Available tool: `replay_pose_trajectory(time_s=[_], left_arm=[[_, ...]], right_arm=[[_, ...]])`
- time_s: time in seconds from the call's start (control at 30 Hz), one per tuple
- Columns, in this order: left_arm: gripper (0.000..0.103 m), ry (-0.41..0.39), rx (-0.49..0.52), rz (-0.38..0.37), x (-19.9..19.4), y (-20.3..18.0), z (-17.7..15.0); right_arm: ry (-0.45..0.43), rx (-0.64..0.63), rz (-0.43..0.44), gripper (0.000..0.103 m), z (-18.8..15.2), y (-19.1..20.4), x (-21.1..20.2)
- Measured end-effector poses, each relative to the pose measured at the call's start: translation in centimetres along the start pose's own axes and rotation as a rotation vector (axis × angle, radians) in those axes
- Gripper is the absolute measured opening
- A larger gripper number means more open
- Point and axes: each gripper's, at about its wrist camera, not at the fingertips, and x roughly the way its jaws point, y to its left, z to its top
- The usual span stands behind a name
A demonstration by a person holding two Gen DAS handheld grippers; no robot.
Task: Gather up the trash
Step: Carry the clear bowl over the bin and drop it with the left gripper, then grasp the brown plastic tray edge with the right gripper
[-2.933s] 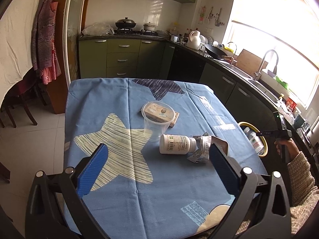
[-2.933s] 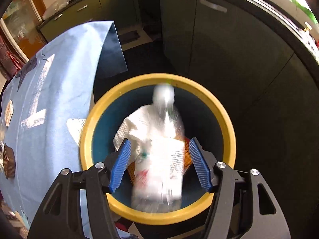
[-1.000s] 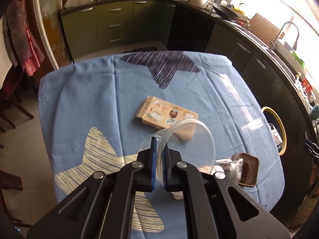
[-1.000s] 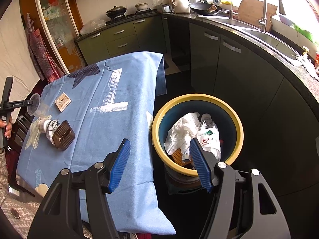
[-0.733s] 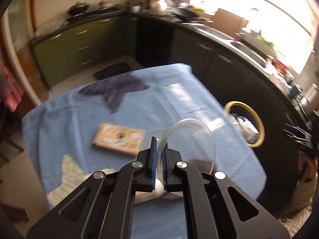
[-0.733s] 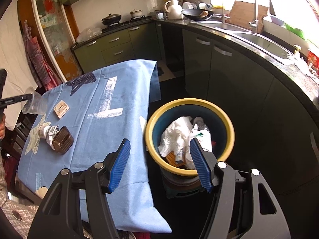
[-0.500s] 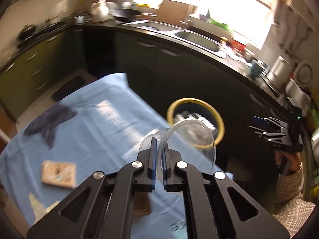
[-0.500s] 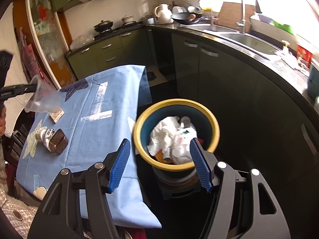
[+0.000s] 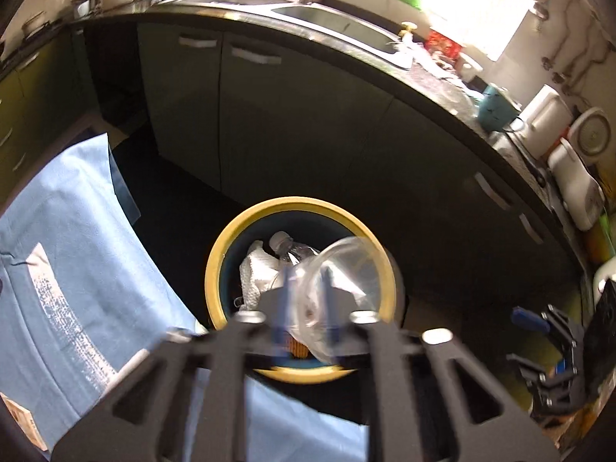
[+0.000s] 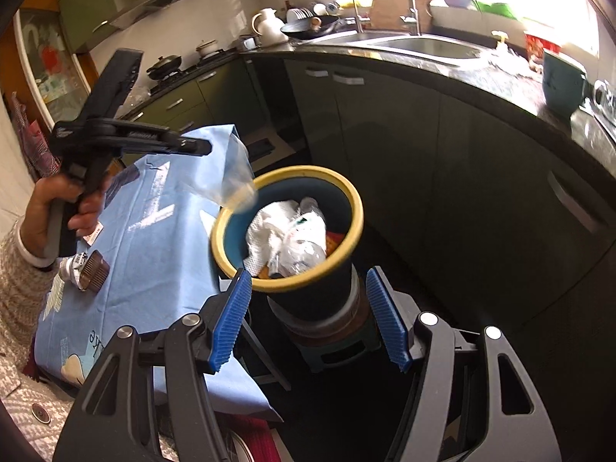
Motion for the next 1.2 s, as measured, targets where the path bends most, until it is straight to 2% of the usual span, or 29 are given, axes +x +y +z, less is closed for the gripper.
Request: replay_pose_trajectory(time_s=[0.03,0.07,0.2,0.3,0.43,0.6,0.7,0.77,0.93,1.0,1.03,1.1,1.17,1.2], left_arm=[[0.051,-0.005,-0.012,0.014,0.0,0.2,0.0],[0.053,-0.014,-0.016,0.022,-0.2,0.3,0.0],[0.054,-0.068,-0.007,0.017,-3.9,0.7,-1.3],[0.059,-0.123,-0.015,-0.005,-7.8,0.9,-2.7],[0.065,-0.225,-0.049,-0.028,-14.4,2.2,-6.5],[0.071,-0.364,-0.1,0.055,-22.4,4.9,-13.7],[0.072,-0.428,-0.142,0.149,-26.4,6.9,-18.4],[0.079,-0.468,-0.186,0.214,-28.9,8.2,-21.5],[0.089,-0.546,-0.325,0.37,-34.0,11.0,-29.7],[0.091,-0.555,-0.375,0.403,-34.9,12.1,-32.5],[0.091,-0.556,-0.407,0.414,-35.2,12.6,-34.2],[0.091,-0.55,-0.437,0.416,-35.3,13.4,-36.1],[0.091,-0.541,-0.469,0.423,-35.3,14.0,-38.0],[0.091,-0.535,-0.48,0.431,-35.2,14.2,-38.8]], right_arm=[[0.002,0.004,0.003,0.064,-0.1,-0.2,0.1],[0.001,0.008,0.007,0.064,-0.2,-0.4,0.2],[0.001,0.003,0.023,0.064,-0.1,-0.2,0.7],[0.002,-0.012,0.037,0.064,0.1,0.6,1.0],[0.007,-0.048,0.045,0.064,0.5,2.2,1.1],[0.006,-0.117,0.062,0.064,1.6,5.6,1.0],[0.019,-0.2,0.117,0.066,2.5,9.2,1.3],[0.04,-0.272,0.17,0.068,3.0,12.3,1.9],[0.128,-0.523,0.35,0.068,3.5,22.8,4.7],[0.16,-0.61,0.386,0.068,3.3,26.7,6.2],[0.185,-0.646,0.389,0.066,3.2,28.7,7.3],[0.223,-0.703,0.383,0.056,3.1,31.5,9.4],[0.272,-0.744,0.365,0.039,3.3,33.6,11.8],[0.309,-0.757,0.366,0.036,3.4,34.6,13.4]])
